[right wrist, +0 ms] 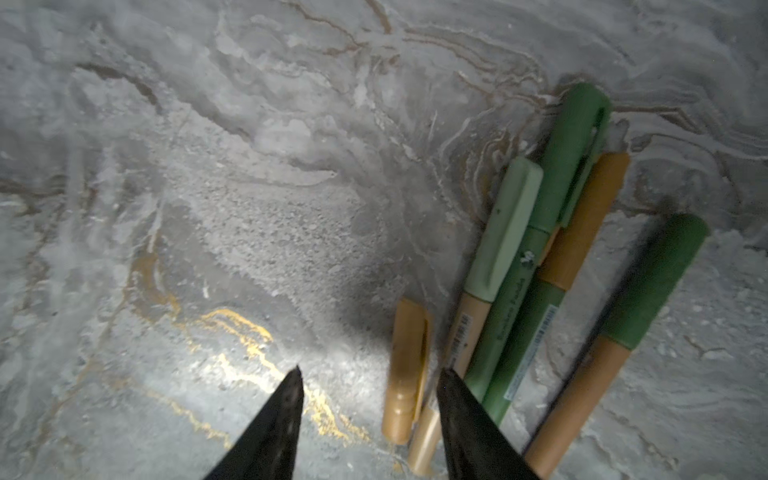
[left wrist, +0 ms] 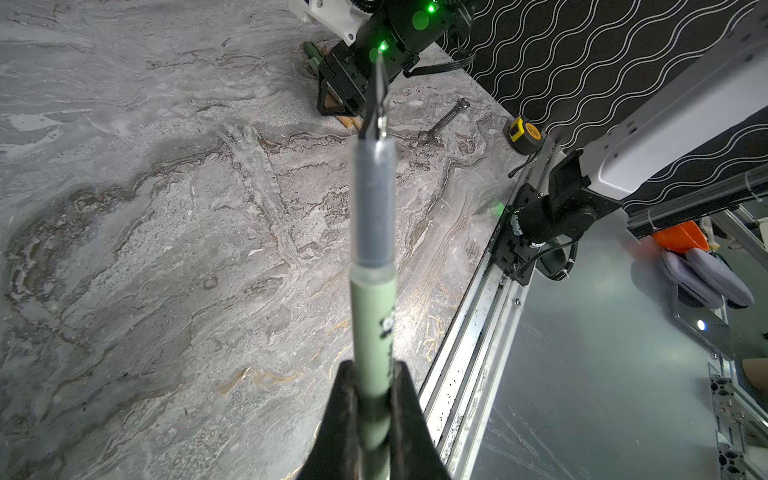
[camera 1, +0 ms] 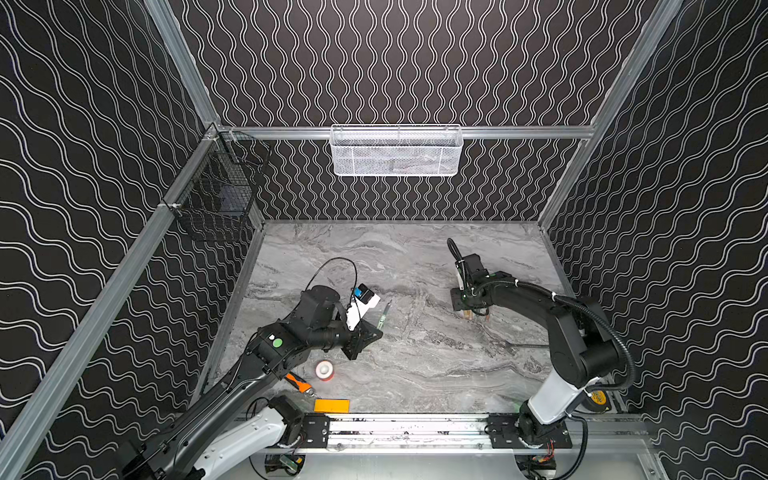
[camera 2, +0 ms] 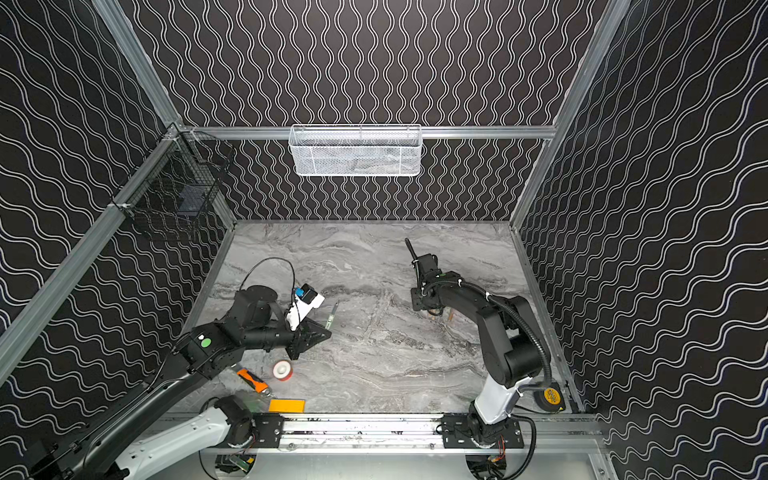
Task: Insert the pens into the pen caps
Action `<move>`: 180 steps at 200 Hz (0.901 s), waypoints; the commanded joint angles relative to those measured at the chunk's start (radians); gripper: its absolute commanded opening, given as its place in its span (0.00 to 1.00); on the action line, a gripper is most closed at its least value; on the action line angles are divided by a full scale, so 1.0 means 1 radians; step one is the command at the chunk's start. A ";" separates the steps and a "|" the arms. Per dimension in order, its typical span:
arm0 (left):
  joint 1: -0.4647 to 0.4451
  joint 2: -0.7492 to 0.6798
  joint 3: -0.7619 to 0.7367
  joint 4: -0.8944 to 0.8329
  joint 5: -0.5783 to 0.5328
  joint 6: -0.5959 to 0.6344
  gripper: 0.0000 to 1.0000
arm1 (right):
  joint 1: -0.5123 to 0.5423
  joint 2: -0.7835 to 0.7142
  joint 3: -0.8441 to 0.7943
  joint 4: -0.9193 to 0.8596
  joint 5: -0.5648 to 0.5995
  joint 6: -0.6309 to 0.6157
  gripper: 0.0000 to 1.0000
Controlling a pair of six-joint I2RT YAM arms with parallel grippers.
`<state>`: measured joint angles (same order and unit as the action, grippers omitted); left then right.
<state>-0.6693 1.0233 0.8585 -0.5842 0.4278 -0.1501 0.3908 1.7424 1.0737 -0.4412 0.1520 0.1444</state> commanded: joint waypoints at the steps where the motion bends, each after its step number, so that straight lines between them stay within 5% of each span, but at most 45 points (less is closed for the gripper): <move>1: 0.002 0.007 0.002 0.030 0.011 0.012 0.00 | 0.000 0.027 0.014 -0.020 0.045 -0.015 0.54; 45: 0.002 0.012 0.001 0.030 0.010 0.009 0.00 | -0.006 0.073 0.017 -0.006 0.033 -0.011 0.52; 131: 0.002 0.040 -0.002 0.059 0.031 -0.010 0.00 | -0.007 0.100 0.027 -0.008 -0.027 -0.016 0.22; 180: 0.001 0.075 -0.015 0.122 0.075 -0.064 0.00 | -0.006 0.050 0.022 -0.004 -0.081 -0.011 0.17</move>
<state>-0.6693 1.0809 0.8463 -0.5388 0.4622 -0.1822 0.3843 1.8214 1.0985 -0.4259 0.1120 0.1379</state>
